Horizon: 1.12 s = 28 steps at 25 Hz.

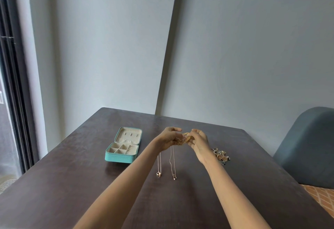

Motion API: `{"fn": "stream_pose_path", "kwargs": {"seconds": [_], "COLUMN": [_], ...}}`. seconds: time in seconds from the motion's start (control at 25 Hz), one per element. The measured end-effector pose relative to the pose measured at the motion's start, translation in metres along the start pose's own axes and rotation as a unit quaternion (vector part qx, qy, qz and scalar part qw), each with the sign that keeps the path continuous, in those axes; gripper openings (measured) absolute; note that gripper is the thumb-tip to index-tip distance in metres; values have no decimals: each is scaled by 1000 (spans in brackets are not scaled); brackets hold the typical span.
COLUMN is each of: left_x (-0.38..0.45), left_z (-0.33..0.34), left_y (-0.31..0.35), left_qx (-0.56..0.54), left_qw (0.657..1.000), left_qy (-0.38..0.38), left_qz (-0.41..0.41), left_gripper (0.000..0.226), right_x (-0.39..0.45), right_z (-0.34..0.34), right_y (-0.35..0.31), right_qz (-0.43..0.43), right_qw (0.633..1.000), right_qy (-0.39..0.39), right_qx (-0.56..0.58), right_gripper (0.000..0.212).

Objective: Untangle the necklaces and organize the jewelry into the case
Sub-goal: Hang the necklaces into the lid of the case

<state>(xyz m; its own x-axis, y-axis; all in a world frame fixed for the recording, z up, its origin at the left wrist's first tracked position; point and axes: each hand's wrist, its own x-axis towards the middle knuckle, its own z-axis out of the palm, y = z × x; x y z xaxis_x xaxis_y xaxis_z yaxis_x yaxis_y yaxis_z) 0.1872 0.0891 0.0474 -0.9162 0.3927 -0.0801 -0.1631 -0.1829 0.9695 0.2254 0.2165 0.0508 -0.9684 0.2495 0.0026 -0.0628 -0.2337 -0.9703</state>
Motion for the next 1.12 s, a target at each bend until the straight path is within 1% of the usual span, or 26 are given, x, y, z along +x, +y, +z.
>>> {"fn": "stream_pose_path", "kwargs": {"seconds": [0.12,0.2,0.4,0.52,0.6,0.72,0.76,0.84,0.92,1.0,1.12], "left_x": [4,7,3,0,-3,-8,-8,-11,-14,-18,-23], "left_z": [4,3,-7,-20,-31,-42,-47,-59,-72,-89,-118], "left_y": [-1,-1,5,9,12,17,20,24,27,31,34], "left_qx": [12,31,102,143,103,-9,-26,-16,36,74,95], "left_qw": [995,993,993,988,994,999,998,998,998,996,990], "left_qy": [88,107,44,28,16,-25,-28,-30,-14,29,91], "left_qz": [40,48,35,43,39,45,47,44,39,39,53], "left_gripper": [22,21,20,18,16,18,19,19,18,19,19], "right_x": [0,2,9,9,9,11,12,12,11,10,13], "right_z": [6,8,14,21,26,35,41,55,69,82,102], "right_y": [-4,-9,-24,-23,-23,-27,-28,-28,-24,-18,-8], "right_qz": [-8,-19,-34,-34,-31,-19,-14,-12,-24,-36,-46], "right_qw": [1000,999,999,998,997,995,993,992,992,991,987], "right_qy": [-2,-7,-20,-36,-44,-52,-59,-78,-102,-127,-151], "right_qx": [24,33,38,33,46,87,97,96,67,24,-38], "right_gripper": [14,16,22,23,23,24,24,23,23,21,17]}}
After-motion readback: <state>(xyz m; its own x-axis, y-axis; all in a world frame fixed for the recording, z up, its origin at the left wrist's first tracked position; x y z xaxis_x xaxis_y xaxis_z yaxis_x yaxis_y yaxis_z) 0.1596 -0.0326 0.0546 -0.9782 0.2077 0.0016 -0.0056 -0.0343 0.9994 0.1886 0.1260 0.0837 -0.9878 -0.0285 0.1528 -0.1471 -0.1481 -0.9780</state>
